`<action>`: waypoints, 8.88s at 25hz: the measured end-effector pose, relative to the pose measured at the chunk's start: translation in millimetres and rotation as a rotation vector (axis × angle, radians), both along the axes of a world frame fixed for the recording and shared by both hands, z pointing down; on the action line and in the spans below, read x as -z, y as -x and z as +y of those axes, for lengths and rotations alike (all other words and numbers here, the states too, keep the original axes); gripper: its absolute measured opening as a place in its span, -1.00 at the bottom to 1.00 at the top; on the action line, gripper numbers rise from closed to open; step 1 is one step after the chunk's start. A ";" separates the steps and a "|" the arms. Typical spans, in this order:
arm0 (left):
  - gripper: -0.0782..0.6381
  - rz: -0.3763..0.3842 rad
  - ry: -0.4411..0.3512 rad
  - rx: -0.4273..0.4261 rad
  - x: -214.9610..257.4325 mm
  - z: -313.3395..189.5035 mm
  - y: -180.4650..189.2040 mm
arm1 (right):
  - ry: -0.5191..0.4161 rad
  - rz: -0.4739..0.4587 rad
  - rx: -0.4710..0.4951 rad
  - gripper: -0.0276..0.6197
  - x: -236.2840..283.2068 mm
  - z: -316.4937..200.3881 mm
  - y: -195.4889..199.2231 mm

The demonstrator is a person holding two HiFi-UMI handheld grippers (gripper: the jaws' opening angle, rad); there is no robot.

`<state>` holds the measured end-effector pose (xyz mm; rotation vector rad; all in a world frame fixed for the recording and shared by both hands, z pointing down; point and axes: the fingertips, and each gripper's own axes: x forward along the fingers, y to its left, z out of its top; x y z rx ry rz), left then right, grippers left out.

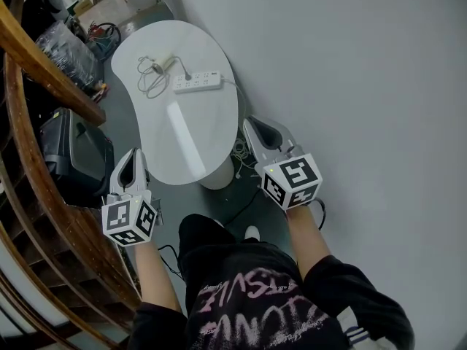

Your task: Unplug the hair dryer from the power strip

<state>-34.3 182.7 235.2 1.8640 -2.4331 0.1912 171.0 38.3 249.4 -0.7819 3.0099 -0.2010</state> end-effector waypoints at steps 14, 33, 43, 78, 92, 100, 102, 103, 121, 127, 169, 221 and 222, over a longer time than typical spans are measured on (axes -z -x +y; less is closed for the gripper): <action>-0.78 0.033 -0.056 -0.049 -15.2 -44.8 79.4 | -0.031 0.029 -0.067 -0.88 -10.0 -41.3 66.7; -0.78 0.157 0.049 -0.113 -94.4 -122.8 192.7 | 0.062 0.168 -0.127 -0.88 -76.9 -107.2 171.1; -0.78 0.187 0.006 -0.175 -102.1 -162.7 236.3 | 0.029 0.200 -0.150 -0.88 -80.1 -134.5 219.5; -0.78 0.219 0.208 -0.395 -149.5 -269.8 234.8 | 0.139 0.348 -0.178 -0.64 -129.8 -214.3 246.3; -0.78 0.245 0.280 -0.342 -184.9 -283.0 229.6 | 0.119 0.568 0.072 -0.49 -191.2 -247.1 278.9; -0.78 0.262 0.320 -0.343 -207.2 -292.2 224.3 | 0.130 0.638 0.150 -0.40 -225.6 -259.2 296.2; -0.78 0.261 0.325 -0.344 -209.0 -296.1 223.0 | 0.142 0.656 0.163 -0.37 -233.1 -262.4 298.5; -0.78 0.260 0.327 -0.344 -210.0 -297.9 222.7 | 0.149 0.664 0.169 -0.37 -237.1 -263.8 299.7; -0.78 0.301 0.354 -0.331 -234.6 -325.4 219.4 | 0.219 0.831 0.292 -0.32 -286.1 -281.2 316.3; -0.78 0.299 0.349 -0.336 -234.6 -334.8 222.3 | 0.218 0.898 0.323 -0.32 -296.5 -280.0 320.0; -0.38 0.095 0.662 -0.655 -299.6 -432.6 164.4 | 0.253 0.882 0.331 -0.32 -308.5 -276.5 321.1; -0.64 0.153 0.492 -0.667 -233.0 -461.5 175.2 | 0.313 0.924 0.303 -0.32 -307.7 -276.9 319.5; -0.64 0.172 0.484 -0.672 -231.4 -458.9 176.2 | 0.311 0.925 0.302 -0.32 -307.8 -276.6 320.2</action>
